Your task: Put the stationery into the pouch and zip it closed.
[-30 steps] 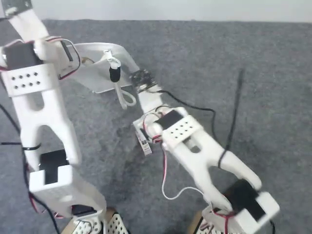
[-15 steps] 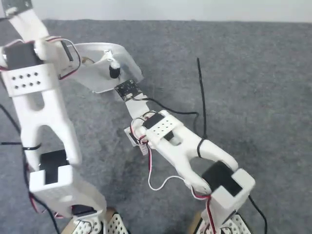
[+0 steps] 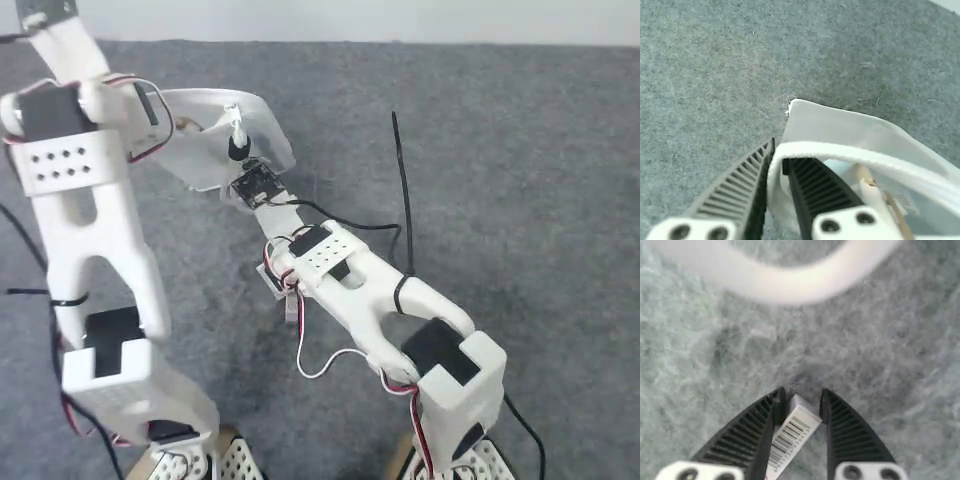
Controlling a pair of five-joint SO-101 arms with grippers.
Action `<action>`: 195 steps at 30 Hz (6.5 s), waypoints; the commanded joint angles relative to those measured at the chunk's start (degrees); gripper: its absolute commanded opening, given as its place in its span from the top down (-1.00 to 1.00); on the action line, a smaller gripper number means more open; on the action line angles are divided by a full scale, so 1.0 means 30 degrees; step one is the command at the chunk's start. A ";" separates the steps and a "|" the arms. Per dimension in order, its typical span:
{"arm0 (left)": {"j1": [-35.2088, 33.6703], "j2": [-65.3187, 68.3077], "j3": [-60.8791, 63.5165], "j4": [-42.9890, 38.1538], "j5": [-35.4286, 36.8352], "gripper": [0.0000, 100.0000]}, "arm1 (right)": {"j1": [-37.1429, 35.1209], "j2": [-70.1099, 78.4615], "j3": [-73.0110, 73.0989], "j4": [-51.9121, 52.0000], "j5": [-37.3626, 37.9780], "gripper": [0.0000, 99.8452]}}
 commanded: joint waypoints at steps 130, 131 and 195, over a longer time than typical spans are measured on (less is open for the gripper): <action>0.1875 -0.6857 0.8044 -0.1377 0.0029 0.98 | -0.0103 -1.0886 1.1546 -3.4418 0.5421 0.99; 0.1875 -0.6857 0.8044 -0.1377 0.0029 0.98 | 0.0044 -1.0154 1.1370 -3.5092 0.5421 0.99; 0.1377 -0.6857 0.8601 -0.2227 -0.0352 0.98 | -0.0542 -1.9883 1.7201 -2.0000 -0.0410 0.65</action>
